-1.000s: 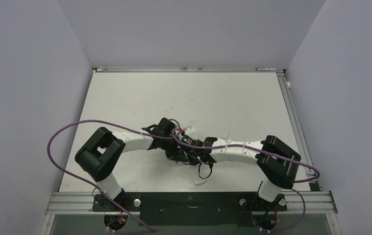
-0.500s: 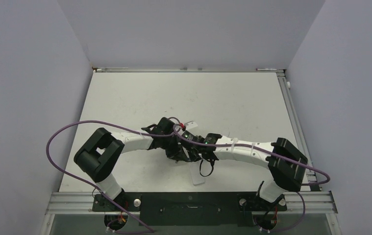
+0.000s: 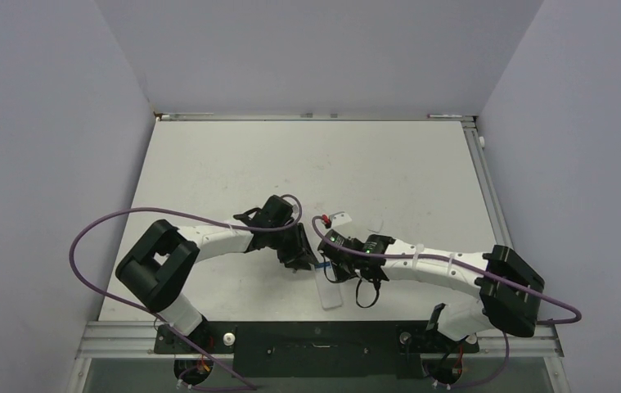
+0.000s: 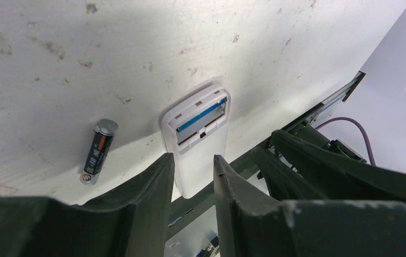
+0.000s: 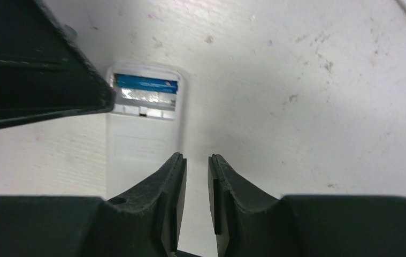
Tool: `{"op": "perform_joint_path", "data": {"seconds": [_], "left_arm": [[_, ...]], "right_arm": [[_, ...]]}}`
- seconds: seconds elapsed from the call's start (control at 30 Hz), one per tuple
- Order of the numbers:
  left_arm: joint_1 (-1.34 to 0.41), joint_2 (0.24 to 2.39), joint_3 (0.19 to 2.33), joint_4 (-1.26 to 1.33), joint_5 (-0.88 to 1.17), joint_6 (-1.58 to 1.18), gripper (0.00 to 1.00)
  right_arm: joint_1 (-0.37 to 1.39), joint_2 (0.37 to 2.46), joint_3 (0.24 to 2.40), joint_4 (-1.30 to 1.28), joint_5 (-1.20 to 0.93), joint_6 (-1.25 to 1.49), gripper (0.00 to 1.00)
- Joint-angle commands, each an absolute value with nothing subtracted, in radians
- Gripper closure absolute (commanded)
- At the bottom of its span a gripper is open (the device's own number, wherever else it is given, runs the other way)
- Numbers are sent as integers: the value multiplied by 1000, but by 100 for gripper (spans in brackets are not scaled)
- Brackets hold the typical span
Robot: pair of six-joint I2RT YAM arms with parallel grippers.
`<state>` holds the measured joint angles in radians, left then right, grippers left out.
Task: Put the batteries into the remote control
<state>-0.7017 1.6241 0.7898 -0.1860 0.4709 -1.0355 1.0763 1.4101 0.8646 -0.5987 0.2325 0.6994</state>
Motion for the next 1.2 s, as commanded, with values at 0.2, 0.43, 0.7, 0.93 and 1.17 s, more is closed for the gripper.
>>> {"op": "perform_joint_path", "data": {"seconds": [0.2, 0.43, 0.7, 0.93, 1.17], "left_arm": [[-762, 1568, 759, -222, 397, -1053, 86], [-785, 1577, 748, -247, 335, -1057, 100], [-805, 1632, 786, -261, 304, -1048, 100], [-813, 1677, 838, -281, 286, -1033, 100], [-813, 1728, 907, -296, 287, -1009, 100]], "right_arm": [[1084, 1290, 737, -579, 211, 762, 86], [1090, 1256, 663, -546, 164, 791, 91], [1100, 1251, 612, -493, 94, 796, 91], [1122, 1268, 588, -428, 14, 764, 91], [1201, 1324, 606, -374, 9, 758, 91]]}}
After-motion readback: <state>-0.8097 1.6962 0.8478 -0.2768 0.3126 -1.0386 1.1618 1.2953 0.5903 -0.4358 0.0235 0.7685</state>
